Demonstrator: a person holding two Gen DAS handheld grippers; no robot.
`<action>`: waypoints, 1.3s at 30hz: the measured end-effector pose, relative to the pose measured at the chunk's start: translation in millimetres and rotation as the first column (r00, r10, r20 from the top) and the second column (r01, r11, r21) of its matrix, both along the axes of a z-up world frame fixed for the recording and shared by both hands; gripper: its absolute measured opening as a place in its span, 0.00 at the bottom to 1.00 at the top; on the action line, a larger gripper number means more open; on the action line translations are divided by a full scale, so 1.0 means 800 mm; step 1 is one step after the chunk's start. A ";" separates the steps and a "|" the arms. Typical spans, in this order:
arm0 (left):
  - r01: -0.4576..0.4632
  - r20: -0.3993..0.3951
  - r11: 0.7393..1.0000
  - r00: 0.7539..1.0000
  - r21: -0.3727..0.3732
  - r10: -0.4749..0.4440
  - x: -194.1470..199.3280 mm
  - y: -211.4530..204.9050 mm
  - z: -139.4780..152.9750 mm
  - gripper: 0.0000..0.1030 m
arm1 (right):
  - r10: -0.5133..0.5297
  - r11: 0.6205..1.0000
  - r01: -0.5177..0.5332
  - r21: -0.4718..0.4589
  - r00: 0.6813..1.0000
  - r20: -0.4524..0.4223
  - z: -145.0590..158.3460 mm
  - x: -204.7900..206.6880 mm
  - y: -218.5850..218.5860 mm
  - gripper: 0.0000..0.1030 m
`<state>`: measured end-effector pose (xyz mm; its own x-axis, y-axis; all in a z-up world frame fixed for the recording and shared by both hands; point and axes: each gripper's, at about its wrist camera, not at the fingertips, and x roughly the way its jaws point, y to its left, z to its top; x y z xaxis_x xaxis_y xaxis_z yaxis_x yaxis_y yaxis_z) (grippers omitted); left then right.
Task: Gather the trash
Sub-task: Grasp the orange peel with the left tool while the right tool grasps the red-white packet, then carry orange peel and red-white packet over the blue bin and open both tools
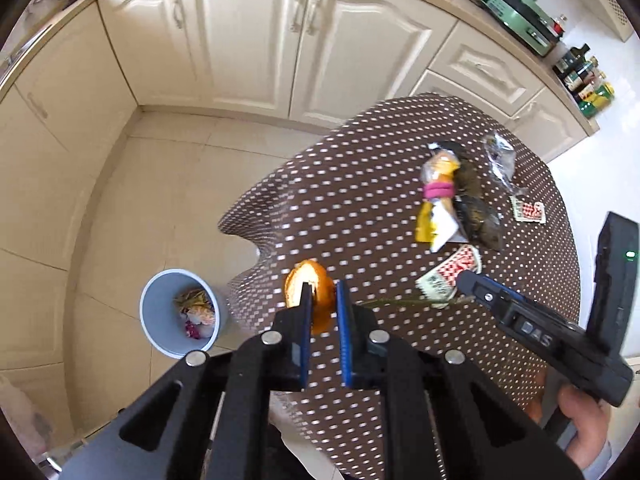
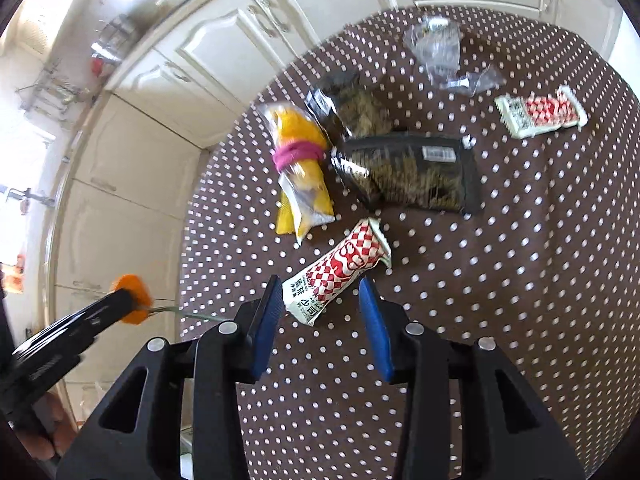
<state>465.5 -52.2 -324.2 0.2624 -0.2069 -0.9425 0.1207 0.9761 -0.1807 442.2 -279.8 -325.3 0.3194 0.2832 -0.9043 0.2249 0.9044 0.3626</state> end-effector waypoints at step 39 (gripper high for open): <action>-0.148 -0.015 0.988 0.989 0.041 0.149 -0.040 0.299 -0.002 0.11 | 0.365 0.929 -0.366 -0.050 0.892 0.265 0.077 0.015 0.351 0.10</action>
